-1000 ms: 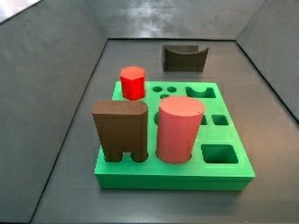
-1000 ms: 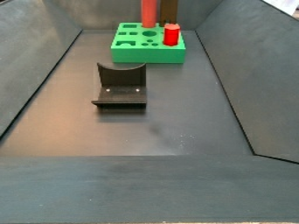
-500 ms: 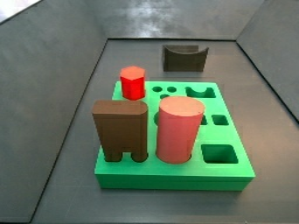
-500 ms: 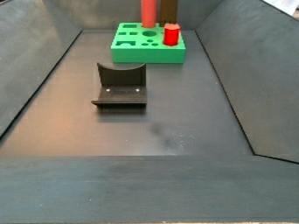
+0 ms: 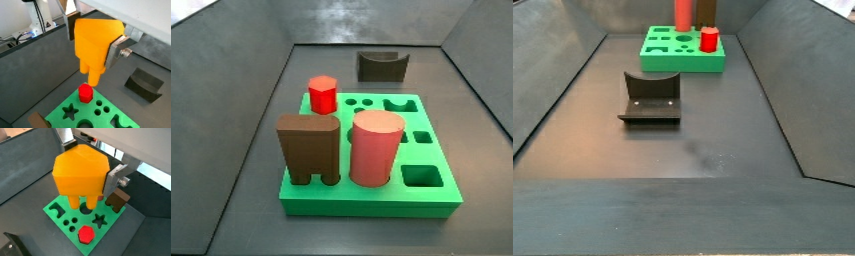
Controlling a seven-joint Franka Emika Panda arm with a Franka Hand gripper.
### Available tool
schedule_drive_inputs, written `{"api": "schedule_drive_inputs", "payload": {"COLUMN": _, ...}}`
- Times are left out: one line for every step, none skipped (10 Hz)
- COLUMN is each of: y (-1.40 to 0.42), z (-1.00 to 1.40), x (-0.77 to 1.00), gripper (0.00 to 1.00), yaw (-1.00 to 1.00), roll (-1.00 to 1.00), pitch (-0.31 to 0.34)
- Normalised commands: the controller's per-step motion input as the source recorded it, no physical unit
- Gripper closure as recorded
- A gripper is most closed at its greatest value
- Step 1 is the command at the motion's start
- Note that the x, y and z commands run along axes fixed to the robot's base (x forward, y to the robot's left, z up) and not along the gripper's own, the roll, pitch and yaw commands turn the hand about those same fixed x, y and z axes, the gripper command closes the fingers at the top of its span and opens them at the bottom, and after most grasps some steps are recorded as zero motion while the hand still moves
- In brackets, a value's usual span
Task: Pick up the 3 prong object. Move up. Rotate the 3 prong object. Place the 3 prong object on the fixture. Regrasp the 3 prong object. Move to above the board. Insert the 3 prong object.
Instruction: Insert the 3 prong object.
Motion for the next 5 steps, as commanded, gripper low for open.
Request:
{"api": "schedule_drive_inputs", "payload": {"y": 0.12, "z": -0.91, "x": 0.00, "gripper": 1.00, "yaw": -0.09, "roll": -0.09, "pitch": -0.089}}
{"api": "schedule_drive_inputs", "payload": {"y": 0.13, "z": -0.99, "x": 0.14, "gripper": 1.00, "yaw": -0.12, "roll": -0.06, "pitch": -0.030}}
{"api": "schedule_drive_inputs", "payload": {"y": 0.14, "z": -0.98, "x": 0.15, "gripper": 1.00, "yaw": -0.13, "roll": -0.06, "pitch": -0.026}}
{"api": "schedule_drive_inputs", "payload": {"y": 0.22, "z": -0.99, "x": 0.22, "gripper": 1.00, "yaw": -0.32, "roll": -0.03, "pitch": 0.000}}
{"api": "schedule_drive_inputs", "payload": {"y": 0.04, "z": -0.88, "x": 0.07, "gripper": 1.00, "yaw": -0.73, "roll": -0.07, "pitch": 0.000}}
